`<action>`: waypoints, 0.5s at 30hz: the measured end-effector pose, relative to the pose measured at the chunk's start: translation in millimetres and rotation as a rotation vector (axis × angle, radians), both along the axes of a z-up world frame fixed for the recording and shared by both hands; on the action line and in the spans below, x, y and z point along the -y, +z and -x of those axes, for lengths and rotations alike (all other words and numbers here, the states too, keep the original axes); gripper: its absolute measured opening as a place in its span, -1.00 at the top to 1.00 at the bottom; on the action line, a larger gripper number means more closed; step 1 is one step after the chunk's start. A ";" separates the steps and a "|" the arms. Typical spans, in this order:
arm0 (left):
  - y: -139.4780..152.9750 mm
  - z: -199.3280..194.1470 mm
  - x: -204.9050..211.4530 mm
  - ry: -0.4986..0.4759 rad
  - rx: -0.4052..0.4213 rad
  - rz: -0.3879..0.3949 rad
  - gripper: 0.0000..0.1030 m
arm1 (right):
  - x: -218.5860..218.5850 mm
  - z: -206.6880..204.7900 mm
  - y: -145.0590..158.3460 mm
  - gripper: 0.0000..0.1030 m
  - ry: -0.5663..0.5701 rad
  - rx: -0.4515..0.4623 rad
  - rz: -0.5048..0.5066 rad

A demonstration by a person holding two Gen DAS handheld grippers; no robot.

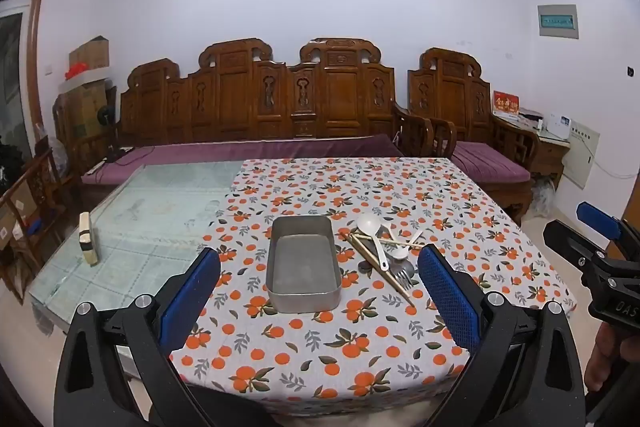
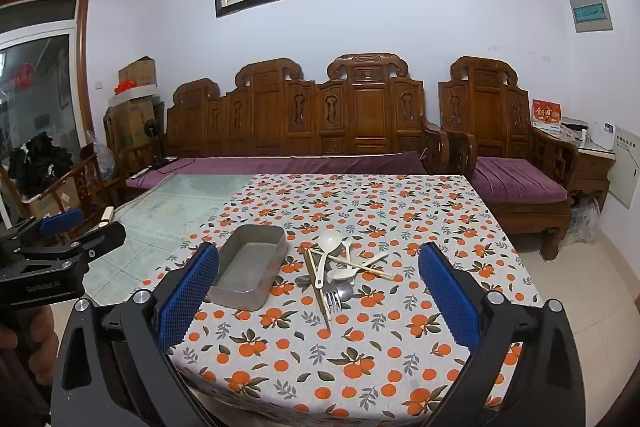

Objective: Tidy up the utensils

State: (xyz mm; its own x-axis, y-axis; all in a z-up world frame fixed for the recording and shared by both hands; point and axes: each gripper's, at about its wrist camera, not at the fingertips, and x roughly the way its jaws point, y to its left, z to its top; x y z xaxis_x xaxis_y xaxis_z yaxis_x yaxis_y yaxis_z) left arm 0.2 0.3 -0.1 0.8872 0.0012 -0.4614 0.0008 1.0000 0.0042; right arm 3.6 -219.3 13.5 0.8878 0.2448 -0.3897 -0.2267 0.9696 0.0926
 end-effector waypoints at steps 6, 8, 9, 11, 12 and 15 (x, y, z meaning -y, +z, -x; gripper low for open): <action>-0.3 -0.1 -0.6 0.002 0.004 -0.003 -0.85 | -0.2 0.4 -0.2 -0.95 0.000 0.000 0.001; -0.3 -0.4 -0.9 0.003 0.004 -0.003 -0.85 | -1.0 0.7 -0.1 -0.95 0.001 0.001 0.003; -0.3 -0.4 -1.2 0.003 0.005 -0.003 -0.85 | -1.9 1.1 0.1 -0.95 0.001 0.001 0.004; 0.2 -2.0 1.6 0.000 0.007 -0.003 -0.85 | -3.7 2.4 0.3 -0.95 0.002 0.003 0.004; 0.3 -2.4 1.7 0.000 0.007 -0.004 -0.85 | 0.6 0.2 -0.8 -0.95 -0.001 -0.005 -0.005; 2.3 0.3 3.0 0.001 0.009 -0.004 -0.85 | 0.1 0.7 -0.9 -0.95 -0.001 -0.004 -0.005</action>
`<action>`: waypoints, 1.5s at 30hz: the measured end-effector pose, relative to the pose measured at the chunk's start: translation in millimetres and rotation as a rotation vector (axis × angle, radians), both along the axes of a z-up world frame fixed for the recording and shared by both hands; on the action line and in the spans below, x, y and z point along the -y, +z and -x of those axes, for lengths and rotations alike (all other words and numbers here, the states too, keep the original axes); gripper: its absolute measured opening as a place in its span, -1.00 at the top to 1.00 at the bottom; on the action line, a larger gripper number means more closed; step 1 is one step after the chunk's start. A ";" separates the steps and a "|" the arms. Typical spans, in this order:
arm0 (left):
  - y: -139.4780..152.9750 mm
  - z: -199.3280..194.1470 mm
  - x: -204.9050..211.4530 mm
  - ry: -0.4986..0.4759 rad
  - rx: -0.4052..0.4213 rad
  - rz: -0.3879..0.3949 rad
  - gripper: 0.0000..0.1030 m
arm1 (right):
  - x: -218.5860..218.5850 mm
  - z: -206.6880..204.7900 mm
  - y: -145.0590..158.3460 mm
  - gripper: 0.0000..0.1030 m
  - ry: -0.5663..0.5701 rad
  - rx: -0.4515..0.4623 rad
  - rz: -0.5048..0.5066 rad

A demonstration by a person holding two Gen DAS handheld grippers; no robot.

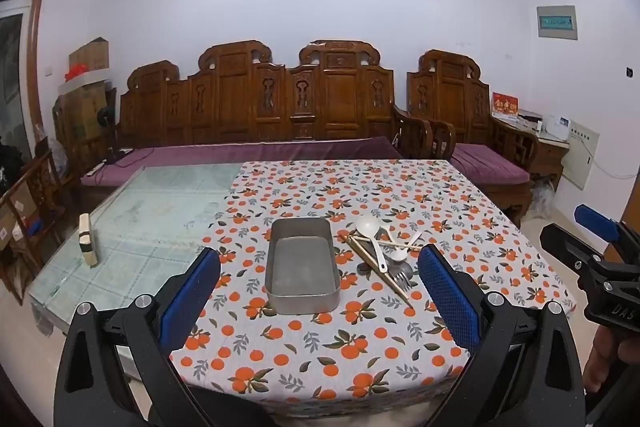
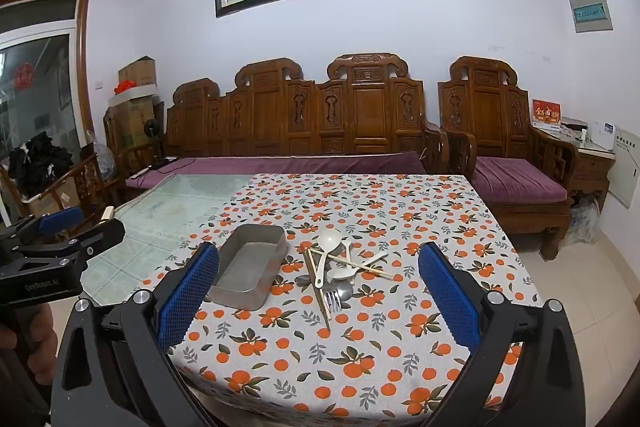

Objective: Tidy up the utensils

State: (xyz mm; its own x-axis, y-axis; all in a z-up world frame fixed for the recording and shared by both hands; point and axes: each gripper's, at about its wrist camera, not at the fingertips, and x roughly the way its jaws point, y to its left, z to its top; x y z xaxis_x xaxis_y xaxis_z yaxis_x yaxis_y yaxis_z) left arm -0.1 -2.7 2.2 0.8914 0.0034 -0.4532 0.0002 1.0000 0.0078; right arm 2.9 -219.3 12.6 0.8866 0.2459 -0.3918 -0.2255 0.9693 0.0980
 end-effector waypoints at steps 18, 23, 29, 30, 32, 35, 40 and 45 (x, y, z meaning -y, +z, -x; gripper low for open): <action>9.2 2.9 5.8 -0.001 0.006 -0.012 -0.85 | -1.9 0.6 -2.9 -0.95 0.002 0.002 0.005; 8.8 3.2 6.2 0.000 0.007 -0.013 -0.85 | -1.9 0.5 -3.0 -0.95 0.001 0.003 0.006; 8.8 3.2 6.3 0.000 0.007 -0.013 -0.85 | -2.0 0.2 -3.4 -0.95 0.001 0.002 0.005; 9.0 3.2 6.2 0.000 0.006 -0.013 -0.85 | -2.0 0.3 -3.3 -0.95 0.002 0.002 0.004; 8.9 3.3 6.3 0.000 0.007 -0.013 -0.85 | -1.8 0.5 -3.2 -0.95 0.002 0.002 0.004; 8.9 3.3 6.4 0.001 0.007 -0.014 -0.85 | -1.9 0.3 -3.4 -0.95 0.002 0.002 0.004; 9.6 3.4 8.0 -0.004 0.008 -0.014 -0.85 | -4.0 1.7 -3.7 -0.95 0.002 0.001 0.004; 10.8 3.9 9.6 -0.004 0.008 -0.014 -0.85 | -3.8 1.5 -3.2 -0.95 0.001 0.001 0.005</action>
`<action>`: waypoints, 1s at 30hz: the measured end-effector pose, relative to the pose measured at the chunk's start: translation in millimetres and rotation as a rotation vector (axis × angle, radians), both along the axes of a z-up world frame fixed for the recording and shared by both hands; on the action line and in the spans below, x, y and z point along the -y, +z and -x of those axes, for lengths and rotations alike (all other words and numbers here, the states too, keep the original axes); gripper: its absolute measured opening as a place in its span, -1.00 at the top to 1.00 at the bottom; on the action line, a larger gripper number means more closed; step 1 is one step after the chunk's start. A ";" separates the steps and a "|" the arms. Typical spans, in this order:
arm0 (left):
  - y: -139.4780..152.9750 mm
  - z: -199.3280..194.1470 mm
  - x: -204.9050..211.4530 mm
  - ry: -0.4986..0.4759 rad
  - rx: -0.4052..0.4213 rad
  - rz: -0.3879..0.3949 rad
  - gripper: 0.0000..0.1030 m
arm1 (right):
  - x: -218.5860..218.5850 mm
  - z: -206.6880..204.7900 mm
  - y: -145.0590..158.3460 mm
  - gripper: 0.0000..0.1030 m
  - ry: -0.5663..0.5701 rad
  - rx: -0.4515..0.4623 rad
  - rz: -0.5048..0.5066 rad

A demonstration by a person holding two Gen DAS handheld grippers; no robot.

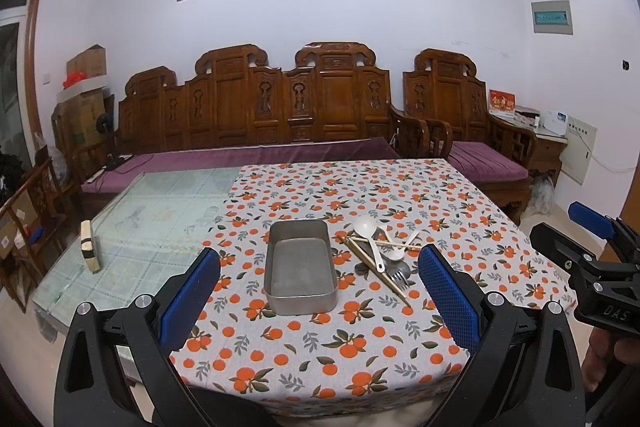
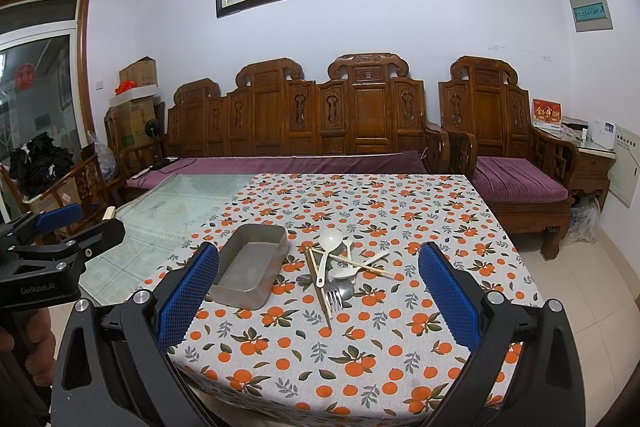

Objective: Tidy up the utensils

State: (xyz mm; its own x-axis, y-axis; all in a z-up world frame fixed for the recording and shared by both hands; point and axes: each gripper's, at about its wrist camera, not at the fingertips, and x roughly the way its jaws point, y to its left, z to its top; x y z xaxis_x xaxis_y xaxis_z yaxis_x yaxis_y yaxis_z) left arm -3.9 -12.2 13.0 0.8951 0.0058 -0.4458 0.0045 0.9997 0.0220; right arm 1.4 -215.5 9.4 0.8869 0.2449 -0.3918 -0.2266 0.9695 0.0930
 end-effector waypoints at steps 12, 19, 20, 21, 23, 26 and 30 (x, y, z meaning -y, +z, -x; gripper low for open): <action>1.5 0.5 3.7 -0.002 0.000 -0.001 -0.85 | 1.8 0.0 1.2 -0.95 0.000 0.001 -0.001; 1.5 0.4 3.9 -0.003 0.000 -0.001 -0.85 | 1.9 -0.1 1.3 -0.95 0.000 0.000 -0.002; 1.3 0.4 4.0 -0.002 0.000 -0.002 -0.85 | 1.6 -0.2 1.0 -0.95 0.000 0.000 -0.002; 1.2 0.5 4.1 -0.002 -0.001 -0.003 -0.85 | 2.0 -0.1 1.2 -0.95 0.000 0.000 -0.001; 0.7 -0.4 5.7 -0.003 -0.005 -0.002 -0.85 | 1.9 -0.5 0.6 -0.95 0.000 -0.002 -0.002; -2.3 -4.6 7.1 0.000 -0.016 -0.008 -0.85 | 1.0 -0.6 -0.9 -0.95 -0.001 -0.010 -0.002; -15.9 -15.8 4.3 0.002 -0.053 -0.003 -0.85 | 0.4 -4.6 -5.9 -0.95 -0.001 -0.027 -0.003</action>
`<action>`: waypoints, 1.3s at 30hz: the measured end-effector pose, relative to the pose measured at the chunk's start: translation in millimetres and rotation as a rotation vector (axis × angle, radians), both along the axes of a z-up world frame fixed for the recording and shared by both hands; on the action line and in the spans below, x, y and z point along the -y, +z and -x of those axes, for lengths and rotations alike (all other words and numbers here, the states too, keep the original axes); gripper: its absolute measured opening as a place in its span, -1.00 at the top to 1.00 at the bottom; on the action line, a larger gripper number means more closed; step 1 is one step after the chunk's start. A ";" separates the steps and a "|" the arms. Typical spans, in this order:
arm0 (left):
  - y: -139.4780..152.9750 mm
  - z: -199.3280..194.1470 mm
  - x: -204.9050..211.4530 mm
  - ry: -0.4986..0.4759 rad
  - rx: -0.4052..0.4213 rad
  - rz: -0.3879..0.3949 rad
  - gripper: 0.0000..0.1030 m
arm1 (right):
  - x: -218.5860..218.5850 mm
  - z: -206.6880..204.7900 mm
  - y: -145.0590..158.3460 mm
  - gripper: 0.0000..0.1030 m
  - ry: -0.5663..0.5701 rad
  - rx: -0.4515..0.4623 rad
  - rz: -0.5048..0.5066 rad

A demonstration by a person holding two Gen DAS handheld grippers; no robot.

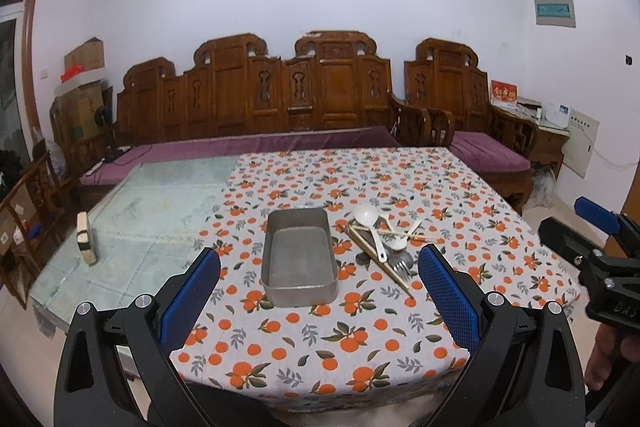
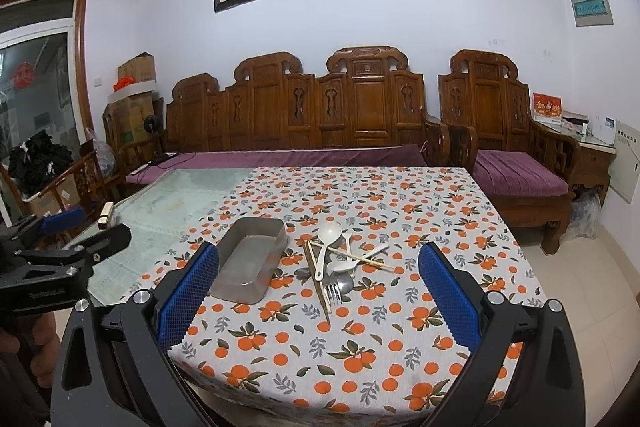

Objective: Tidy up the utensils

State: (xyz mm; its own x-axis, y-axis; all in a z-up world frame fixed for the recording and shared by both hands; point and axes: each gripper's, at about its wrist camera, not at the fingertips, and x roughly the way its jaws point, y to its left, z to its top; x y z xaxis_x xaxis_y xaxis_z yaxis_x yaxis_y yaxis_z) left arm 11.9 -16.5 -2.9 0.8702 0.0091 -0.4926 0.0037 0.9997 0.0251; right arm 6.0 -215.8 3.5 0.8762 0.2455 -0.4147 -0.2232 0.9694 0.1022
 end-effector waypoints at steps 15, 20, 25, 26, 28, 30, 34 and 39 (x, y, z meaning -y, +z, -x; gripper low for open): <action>-49.3 -39.8 -6.7 -0.031 -0.117 0.043 -0.85 | 16.7 -51.2 -42.8 -0.45 0.046 -0.104 -0.011; -64.3 -56.7 -0.2 -0.065 -0.159 0.039 -0.85 | 19.7 -85.1 -57.3 -0.23 0.058 -0.167 -0.017; -76.9 -78.4 14.2 -0.099 -0.185 -0.003 -0.85 | 20.6 -120.6 -71.6 -0.23 0.062 -0.222 0.025; -79.9 -83.5 18.2 -0.108 -0.188 -0.020 -0.85 | 21.3 -129.0 -75.1 -0.23 0.065 -0.231 0.035; -85.5 -92.9 24.4 -0.128 -0.201 -0.030 -0.85 | 23.4 -141.3 -82.1 -0.23 0.067 -0.246 0.043; -91.2 -103.0 30.1 -0.152 -0.217 -0.023 -0.85 | 25.3 -156.2 -93.5 -0.23 0.075 -0.273 0.066; -108.0 -125.7 44.3 -0.193 -0.254 -0.019 -0.85 | 29.6 -175.6 -113.2 -0.23 0.077 -0.307 0.113; -128.2 -147.5 60.2 -0.229 -0.301 -0.009 -0.75 | 41.7 -185.7 -131.8 -0.22 0.068 -0.354 0.115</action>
